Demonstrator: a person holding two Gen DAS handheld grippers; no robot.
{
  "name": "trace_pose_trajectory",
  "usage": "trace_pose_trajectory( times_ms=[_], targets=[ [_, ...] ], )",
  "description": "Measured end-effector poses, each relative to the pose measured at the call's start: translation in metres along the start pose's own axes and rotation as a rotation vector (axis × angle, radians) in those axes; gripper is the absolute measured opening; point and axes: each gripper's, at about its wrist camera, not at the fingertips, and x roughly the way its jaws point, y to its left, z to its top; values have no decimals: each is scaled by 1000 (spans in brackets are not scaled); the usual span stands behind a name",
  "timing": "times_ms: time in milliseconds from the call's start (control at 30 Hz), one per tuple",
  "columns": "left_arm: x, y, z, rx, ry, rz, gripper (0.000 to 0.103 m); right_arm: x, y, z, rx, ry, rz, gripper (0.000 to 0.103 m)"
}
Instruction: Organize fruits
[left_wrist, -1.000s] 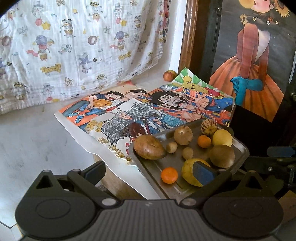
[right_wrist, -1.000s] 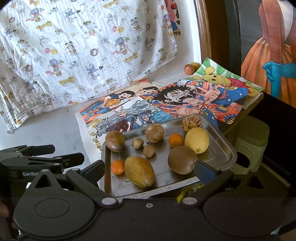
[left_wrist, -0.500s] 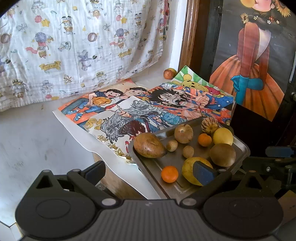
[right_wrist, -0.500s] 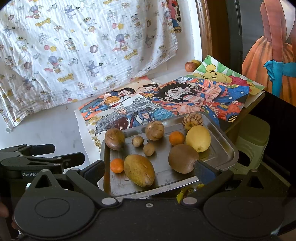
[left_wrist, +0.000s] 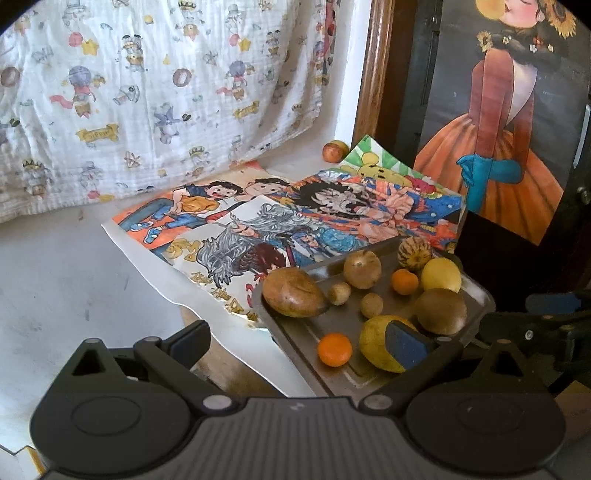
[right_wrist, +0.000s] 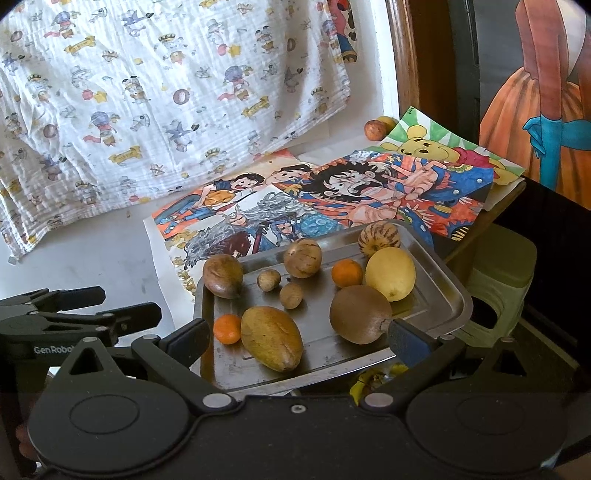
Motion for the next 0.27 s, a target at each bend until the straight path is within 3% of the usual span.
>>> trace_pose_trajectory(
  times_ms=[267],
  targets=[
    [-2,0,0,0,-20,-15,103,2,-3,-1,1,8,0,102]
  ],
)
